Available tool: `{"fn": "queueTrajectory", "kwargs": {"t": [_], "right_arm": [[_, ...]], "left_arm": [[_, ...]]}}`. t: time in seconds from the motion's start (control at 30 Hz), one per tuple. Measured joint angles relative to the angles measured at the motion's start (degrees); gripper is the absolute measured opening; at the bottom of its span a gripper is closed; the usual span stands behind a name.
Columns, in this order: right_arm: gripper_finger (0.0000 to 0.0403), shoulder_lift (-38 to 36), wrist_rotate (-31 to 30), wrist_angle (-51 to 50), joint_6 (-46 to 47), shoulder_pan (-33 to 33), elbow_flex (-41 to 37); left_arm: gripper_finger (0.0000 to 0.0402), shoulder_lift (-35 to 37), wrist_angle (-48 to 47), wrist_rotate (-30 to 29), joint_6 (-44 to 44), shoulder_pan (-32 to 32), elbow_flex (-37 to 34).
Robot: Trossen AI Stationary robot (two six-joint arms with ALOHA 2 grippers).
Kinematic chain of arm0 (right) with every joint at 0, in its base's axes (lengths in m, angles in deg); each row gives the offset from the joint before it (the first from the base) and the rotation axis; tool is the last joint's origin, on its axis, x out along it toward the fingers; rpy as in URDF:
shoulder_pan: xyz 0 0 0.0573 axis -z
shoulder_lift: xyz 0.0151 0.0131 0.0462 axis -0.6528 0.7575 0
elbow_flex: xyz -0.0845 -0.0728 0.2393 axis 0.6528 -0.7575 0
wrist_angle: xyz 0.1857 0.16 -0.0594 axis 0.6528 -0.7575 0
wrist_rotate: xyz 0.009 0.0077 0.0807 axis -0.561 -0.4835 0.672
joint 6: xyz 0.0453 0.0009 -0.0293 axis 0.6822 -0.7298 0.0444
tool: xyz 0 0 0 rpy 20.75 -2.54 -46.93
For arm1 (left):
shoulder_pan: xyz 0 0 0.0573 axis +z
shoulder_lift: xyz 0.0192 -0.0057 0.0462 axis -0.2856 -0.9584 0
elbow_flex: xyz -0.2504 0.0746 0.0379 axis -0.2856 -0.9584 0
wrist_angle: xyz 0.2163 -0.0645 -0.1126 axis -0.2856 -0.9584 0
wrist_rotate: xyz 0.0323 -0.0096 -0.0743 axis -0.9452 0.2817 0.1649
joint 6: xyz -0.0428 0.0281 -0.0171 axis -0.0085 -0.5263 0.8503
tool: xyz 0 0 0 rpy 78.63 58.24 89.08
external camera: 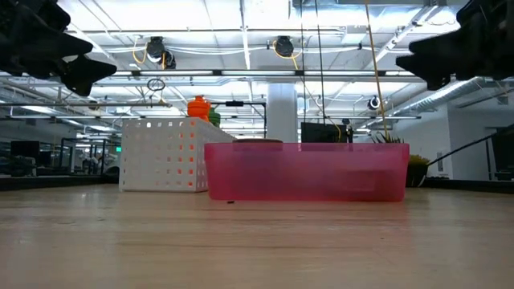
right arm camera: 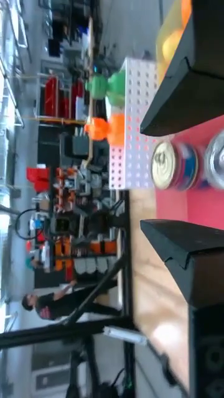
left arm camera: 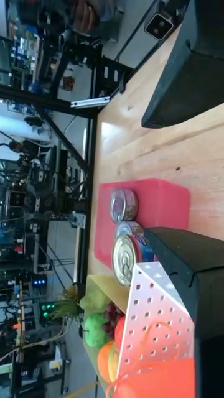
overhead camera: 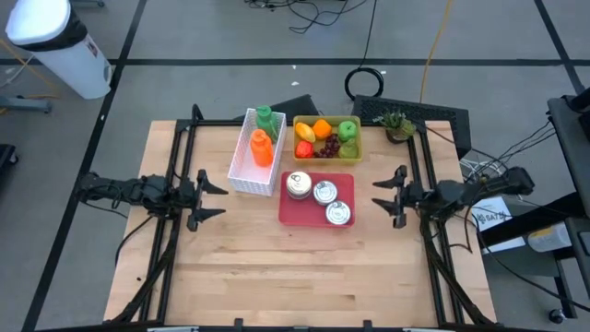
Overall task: Pick & Place Food Item
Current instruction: Return to home position
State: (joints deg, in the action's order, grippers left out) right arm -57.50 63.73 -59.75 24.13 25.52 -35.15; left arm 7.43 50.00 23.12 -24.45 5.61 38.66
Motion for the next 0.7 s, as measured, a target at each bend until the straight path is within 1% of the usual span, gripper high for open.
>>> {"fn": "queueTrajectory", "kwargs": {"t": [0.1,0.2,0.27,0.5,0.7], "right_arm": [[0.0215,-7.52,0.32,-7.05,-2.46,1.26,-0.02],[0.0215,-7.16,0.74,-8.76,-3.91,1.78,0.54],[0.0215,-6.66,1.94,-8.74,-4.31,1.87,0.52],[0.0215,-5.83,2.07,-10.32,-4.12,2.07,0.50],[0.0215,-4.06,2.01,-9.48,-4.09,2.07,0.46]], "left_arm": [[0.0278,0.00,-0.05,1.79,0.53,0.05,0.00],[0.0278,0.08,-0.13,5.33,0.22,0.03,-0.02],[0.0278,0.08,-0.23,5.82,-0.41,0.00,-0.02],[0.0278,0.08,-0.34,1.58,-1.52,0.03,-0.07],[0.0278,0.07,-0.33,1.28,-1.53,0.03,-0.07]]}}
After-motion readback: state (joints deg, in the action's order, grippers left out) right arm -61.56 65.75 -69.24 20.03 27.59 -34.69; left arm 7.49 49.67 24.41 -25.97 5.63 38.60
